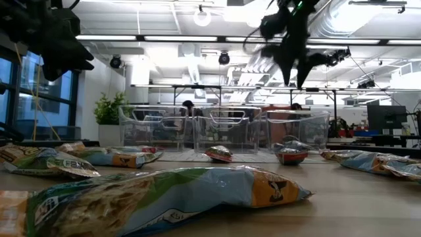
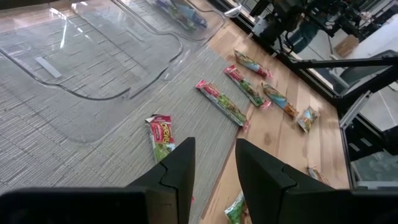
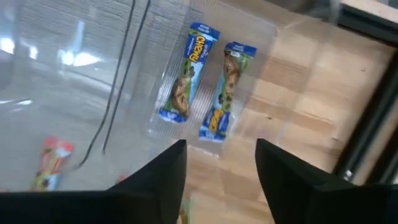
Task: Pick and place Granola Bars by type
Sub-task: Put the blue granola bar into the right transparent bin
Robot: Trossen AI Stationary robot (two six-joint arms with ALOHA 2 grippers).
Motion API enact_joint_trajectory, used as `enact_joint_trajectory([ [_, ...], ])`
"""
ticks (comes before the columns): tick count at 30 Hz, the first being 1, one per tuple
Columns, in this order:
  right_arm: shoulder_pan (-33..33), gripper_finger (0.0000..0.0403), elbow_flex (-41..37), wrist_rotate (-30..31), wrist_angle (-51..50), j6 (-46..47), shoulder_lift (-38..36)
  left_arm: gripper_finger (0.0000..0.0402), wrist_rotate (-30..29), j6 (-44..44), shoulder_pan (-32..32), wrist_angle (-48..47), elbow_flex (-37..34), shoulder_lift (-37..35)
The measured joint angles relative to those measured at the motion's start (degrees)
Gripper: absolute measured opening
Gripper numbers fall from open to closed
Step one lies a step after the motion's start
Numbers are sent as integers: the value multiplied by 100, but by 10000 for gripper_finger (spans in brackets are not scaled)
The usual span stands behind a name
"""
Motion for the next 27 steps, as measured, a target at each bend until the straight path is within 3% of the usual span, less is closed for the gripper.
enact_joint_trajectory([
  [5,321,101,0,-22,-458,218,-853,111,0,6,0,-32,1,1],
  [10,1165,13,0,183,-908,223,-1597,111,-127,6,0,-173,0,1],
  [17,2540,3,-135,708,-862,564,-2543,111,-231,-352,0,-215,0,0],
  [21,3275,1,-1013,587,-699,965,-3253,111,-32,-763,0,-260,0,0],
  [27,4257,1,-3192,580,654,1753,-4712,111,1078,-962,-2,-568,2,0],
])
